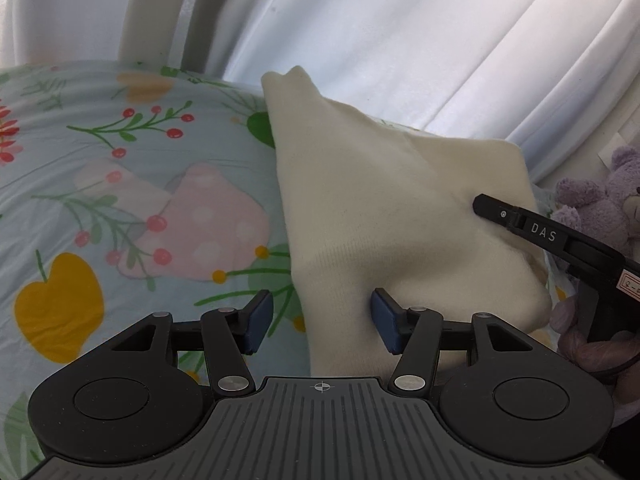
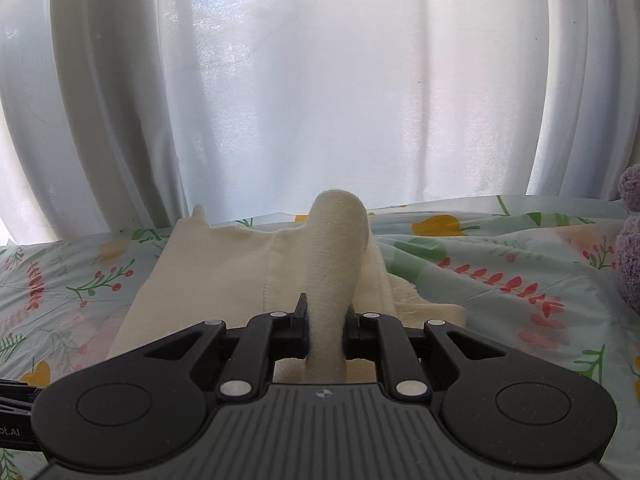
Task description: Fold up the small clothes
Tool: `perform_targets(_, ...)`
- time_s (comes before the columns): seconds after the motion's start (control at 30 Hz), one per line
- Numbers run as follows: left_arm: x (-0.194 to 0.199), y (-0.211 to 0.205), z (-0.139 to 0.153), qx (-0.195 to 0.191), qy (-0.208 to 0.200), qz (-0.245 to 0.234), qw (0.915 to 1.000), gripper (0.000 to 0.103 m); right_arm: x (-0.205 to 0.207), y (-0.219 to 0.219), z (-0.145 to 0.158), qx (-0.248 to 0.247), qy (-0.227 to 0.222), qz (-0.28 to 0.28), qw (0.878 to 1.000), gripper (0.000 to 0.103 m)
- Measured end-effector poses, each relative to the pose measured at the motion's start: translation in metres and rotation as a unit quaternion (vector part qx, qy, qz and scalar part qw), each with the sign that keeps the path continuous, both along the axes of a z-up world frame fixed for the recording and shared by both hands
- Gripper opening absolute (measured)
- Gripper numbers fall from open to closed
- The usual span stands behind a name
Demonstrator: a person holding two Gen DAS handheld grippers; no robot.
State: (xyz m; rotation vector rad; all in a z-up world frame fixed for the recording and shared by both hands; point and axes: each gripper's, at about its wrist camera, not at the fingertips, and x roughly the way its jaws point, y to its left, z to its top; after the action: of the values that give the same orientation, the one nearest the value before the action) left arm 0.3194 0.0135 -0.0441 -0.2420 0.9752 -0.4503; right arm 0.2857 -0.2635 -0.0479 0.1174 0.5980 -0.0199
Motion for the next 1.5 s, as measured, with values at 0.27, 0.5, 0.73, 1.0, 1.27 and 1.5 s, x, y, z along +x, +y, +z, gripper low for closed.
perform_targets(0.27, -0.001, 0.001, -0.002, 0.002, 0.017, -0.004, 0.9998, 0.059, -0.001, -0.014, -0.01, -0.018, 0.029, -0.018, 0.999, 0.013)
perform_targets(0.5, -0.001, 0.017, 0.011, -0.001, 0.002, 0.027, 0.9996, 0.059, -0.051, -0.019, 0.018, 0.033, 0.01, 0.009, 0.999, 0.026)
perform_targets(0.73, -0.029, 0.012, 0.016, 0.0, 0.004, -0.005, 1.0, 0.059, -0.084, -0.05, -0.013, 0.2, 0.067, -0.022, 0.977, 0.049)
perform_targets(1.0, -0.053, -0.01, 0.004, 0.039, 0.007, -0.036, 0.9986, 0.059, -0.083, -0.056, -0.038, 0.291, 0.087, -0.012, 0.953, 0.04)
perform_targets(1.27, -0.053, -0.02, -0.002, 0.064, -0.008, -0.03, 0.9975, 0.058, -0.081, -0.063, -0.053, 0.341, 0.093, -0.02, 0.935, 0.047)
perform_targets(1.5, -0.048, -0.019, -0.001, 0.063, -0.005, -0.031, 0.9976, 0.057, -0.073, -0.065, -0.051, 0.323, 0.095, -0.019, 0.942, 0.05)
